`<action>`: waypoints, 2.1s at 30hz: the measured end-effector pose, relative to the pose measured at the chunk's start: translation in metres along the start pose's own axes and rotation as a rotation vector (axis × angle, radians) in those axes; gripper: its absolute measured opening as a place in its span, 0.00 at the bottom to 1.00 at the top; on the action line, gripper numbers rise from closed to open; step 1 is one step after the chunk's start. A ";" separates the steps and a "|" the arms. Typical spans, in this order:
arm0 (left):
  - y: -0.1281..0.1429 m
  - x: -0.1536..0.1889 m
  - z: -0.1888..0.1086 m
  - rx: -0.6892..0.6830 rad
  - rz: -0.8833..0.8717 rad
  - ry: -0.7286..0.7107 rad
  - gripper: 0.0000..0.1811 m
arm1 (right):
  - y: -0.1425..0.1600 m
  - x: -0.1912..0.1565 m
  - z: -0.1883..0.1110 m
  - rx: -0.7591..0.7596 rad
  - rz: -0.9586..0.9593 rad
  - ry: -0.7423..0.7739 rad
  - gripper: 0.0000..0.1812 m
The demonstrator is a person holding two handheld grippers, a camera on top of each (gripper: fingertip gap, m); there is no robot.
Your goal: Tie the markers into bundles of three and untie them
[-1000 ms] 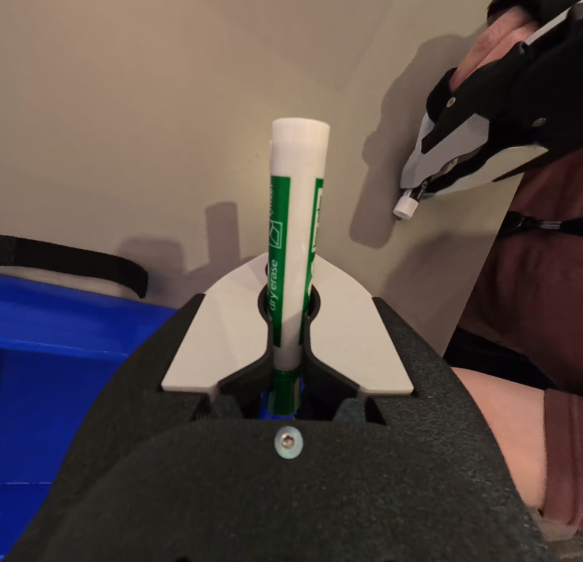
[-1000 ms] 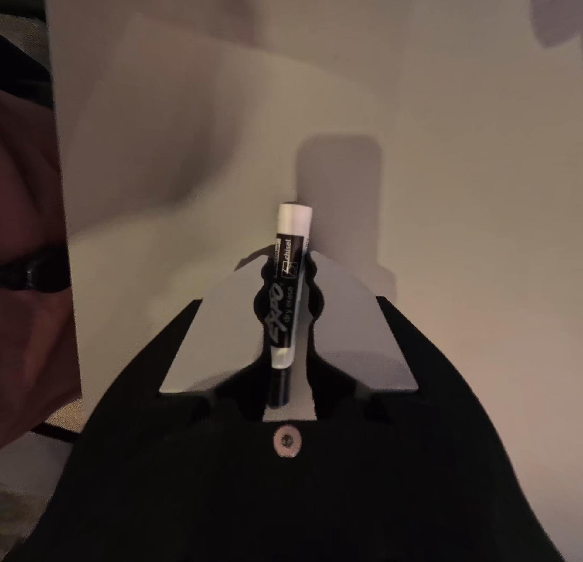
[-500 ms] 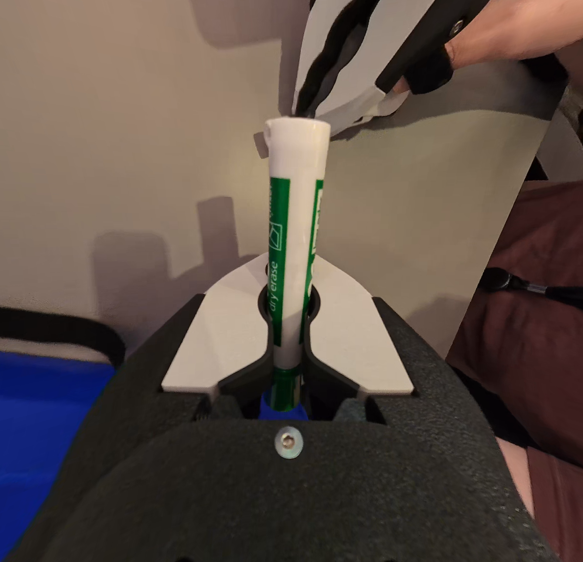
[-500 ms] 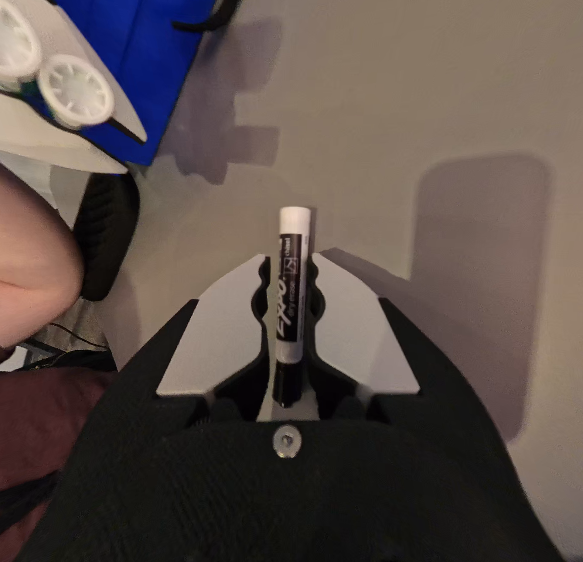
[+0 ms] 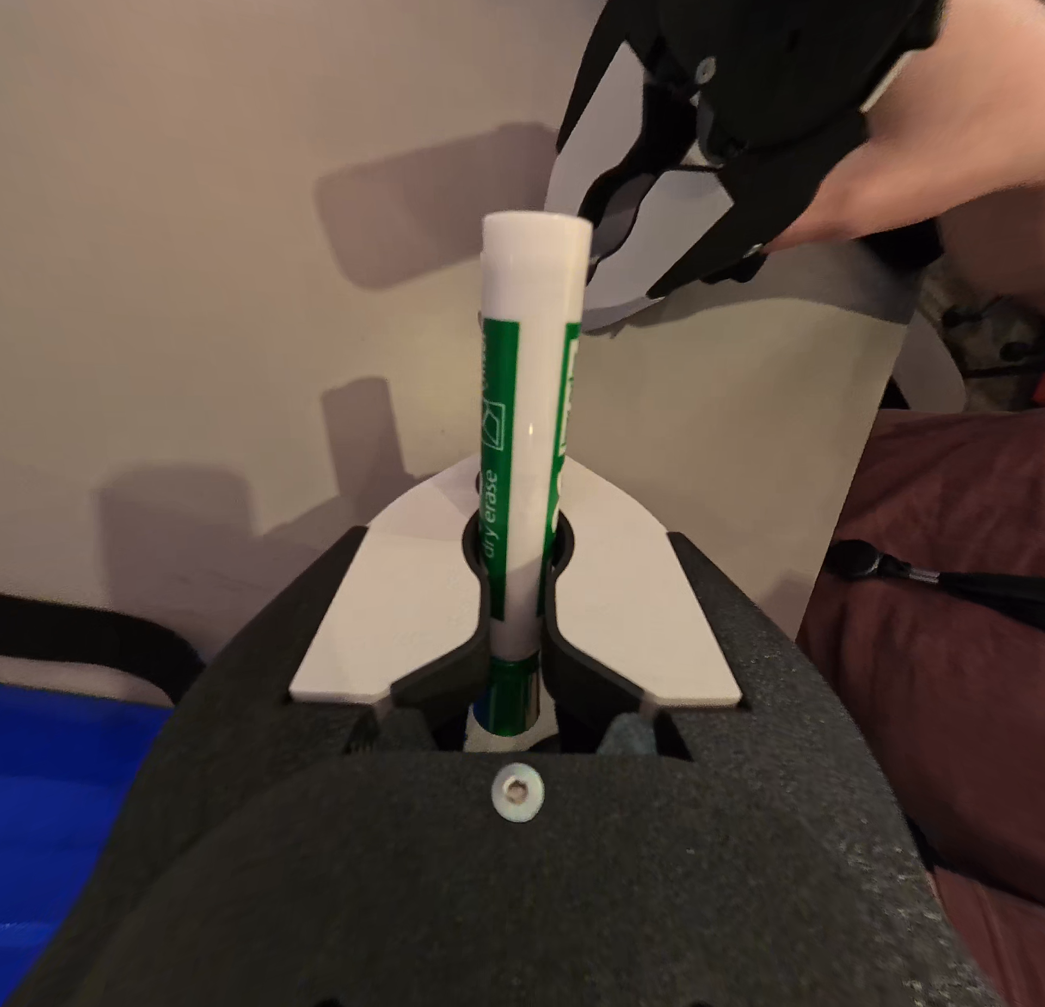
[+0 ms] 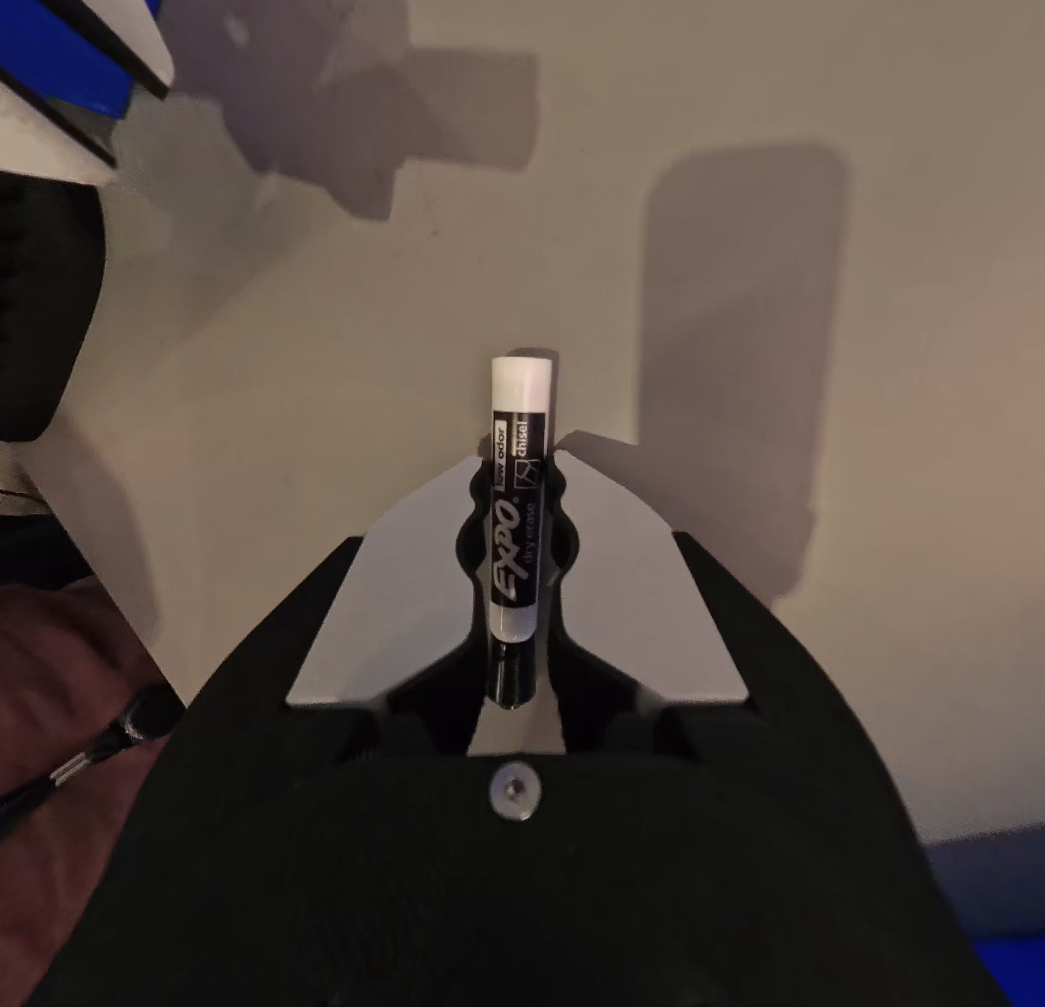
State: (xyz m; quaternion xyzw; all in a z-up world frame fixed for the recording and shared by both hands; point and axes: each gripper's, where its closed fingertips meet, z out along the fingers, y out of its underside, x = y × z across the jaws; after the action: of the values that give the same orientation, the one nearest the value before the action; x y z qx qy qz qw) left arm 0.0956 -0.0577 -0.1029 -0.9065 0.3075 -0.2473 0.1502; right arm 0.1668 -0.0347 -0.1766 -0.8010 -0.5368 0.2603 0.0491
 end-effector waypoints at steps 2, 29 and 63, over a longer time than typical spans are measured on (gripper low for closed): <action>-0.008 0.007 -0.004 0.056 0.012 0.039 0.08 | -0.001 0.002 -0.002 0.034 0.005 -0.028 0.11; -0.120 0.053 -0.045 0.819 0.319 0.055 0.08 | -0.119 -0.051 -0.286 1.297 -0.293 -0.646 0.11; -0.120 0.033 -0.012 0.714 0.304 -0.119 0.08 | -0.136 -0.098 -0.223 1.399 -0.576 -0.203 0.11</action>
State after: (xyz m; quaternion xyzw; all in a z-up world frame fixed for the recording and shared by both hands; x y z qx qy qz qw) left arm 0.1692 0.0117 -0.0302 -0.7542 0.3235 -0.2605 0.5086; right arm 0.1298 -0.0198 0.0997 -0.3836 -0.4364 0.5891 0.5616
